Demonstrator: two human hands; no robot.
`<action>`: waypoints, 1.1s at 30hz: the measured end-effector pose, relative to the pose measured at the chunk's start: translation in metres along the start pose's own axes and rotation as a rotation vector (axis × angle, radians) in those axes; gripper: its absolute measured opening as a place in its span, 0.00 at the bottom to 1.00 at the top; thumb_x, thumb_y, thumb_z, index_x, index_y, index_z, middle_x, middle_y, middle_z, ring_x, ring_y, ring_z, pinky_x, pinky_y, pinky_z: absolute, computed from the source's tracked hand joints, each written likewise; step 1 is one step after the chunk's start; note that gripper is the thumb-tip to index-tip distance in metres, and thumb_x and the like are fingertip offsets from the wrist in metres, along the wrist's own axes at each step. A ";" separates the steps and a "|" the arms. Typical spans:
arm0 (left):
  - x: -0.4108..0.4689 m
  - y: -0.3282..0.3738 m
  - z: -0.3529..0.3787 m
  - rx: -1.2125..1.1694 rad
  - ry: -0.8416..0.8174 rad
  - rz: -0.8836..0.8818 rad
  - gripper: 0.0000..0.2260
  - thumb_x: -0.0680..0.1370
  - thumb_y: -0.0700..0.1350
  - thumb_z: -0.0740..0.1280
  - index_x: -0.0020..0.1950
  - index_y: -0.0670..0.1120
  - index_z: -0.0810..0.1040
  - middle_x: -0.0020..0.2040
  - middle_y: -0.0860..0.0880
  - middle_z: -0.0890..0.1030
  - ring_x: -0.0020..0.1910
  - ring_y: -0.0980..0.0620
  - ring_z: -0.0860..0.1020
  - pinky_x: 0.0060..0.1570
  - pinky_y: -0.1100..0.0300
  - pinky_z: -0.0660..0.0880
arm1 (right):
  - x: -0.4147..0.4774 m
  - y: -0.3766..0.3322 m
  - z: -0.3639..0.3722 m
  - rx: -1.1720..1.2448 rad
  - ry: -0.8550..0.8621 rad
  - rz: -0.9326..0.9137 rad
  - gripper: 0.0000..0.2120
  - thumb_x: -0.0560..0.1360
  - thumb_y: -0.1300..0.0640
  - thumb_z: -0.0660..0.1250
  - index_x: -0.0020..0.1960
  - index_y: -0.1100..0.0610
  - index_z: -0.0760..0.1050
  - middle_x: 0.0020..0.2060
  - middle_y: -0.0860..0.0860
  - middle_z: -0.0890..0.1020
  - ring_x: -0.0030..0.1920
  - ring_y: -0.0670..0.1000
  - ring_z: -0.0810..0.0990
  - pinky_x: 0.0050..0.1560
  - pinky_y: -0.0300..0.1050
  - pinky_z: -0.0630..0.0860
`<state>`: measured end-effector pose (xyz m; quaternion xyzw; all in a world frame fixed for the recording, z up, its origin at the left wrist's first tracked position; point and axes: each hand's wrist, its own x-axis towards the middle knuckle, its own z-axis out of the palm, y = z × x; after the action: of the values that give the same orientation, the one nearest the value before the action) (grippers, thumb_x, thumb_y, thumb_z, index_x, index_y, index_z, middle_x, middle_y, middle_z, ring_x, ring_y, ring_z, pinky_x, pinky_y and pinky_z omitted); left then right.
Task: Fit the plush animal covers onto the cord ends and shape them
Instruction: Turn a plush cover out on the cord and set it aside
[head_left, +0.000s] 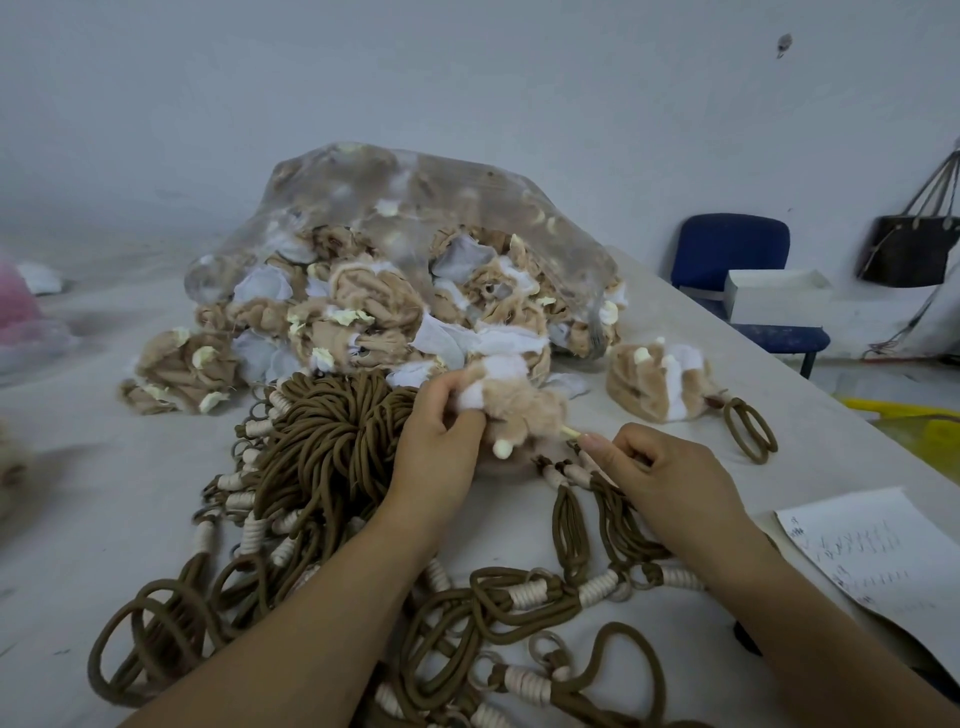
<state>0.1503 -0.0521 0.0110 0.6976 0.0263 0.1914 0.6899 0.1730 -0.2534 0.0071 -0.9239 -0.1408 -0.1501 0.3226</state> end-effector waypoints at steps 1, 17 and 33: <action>0.000 0.000 0.000 -0.002 -0.017 0.016 0.18 0.80 0.41 0.61 0.53 0.66 0.76 0.61 0.51 0.78 0.59 0.51 0.78 0.57 0.53 0.78 | 0.000 0.000 0.000 0.012 -0.001 0.000 0.22 0.67 0.24 0.50 0.35 0.41 0.70 0.27 0.36 0.75 0.32 0.39 0.74 0.29 0.41 0.62; -0.004 0.005 0.001 0.083 -0.105 0.220 0.09 0.78 0.47 0.68 0.54 0.60 0.81 0.58 0.60 0.74 0.60 0.68 0.71 0.67 0.54 0.71 | 0.000 -0.002 -0.003 0.073 -0.026 -0.045 0.21 0.69 0.27 0.55 0.33 0.44 0.69 0.26 0.42 0.74 0.29 0.43 0.72 0.30 0.41 0.65; -0.011 0.013 0.008 -0.095 -0.204 0.247 0.11 0.74 0.50 0.68 0.54 0.50 0.83 0.59 0.54 0.79 0.62 0.59 0.75 0.63 0.63 0.72 | -0.004 -0.008 -0.006 0.346 -0.037 -0.115 0.22 0.69 0.34 0.64 0.28 0.50 0.68 0.22 0.44 0.69 0.25 0.41 0.67 0.28 0.32 0.63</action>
<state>0.1399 -0.0634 0.0216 0.6781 -0.1388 0.2039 0.6923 0.1650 -0.2516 0.0146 -0.8477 -0.2232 -0.1247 0.4648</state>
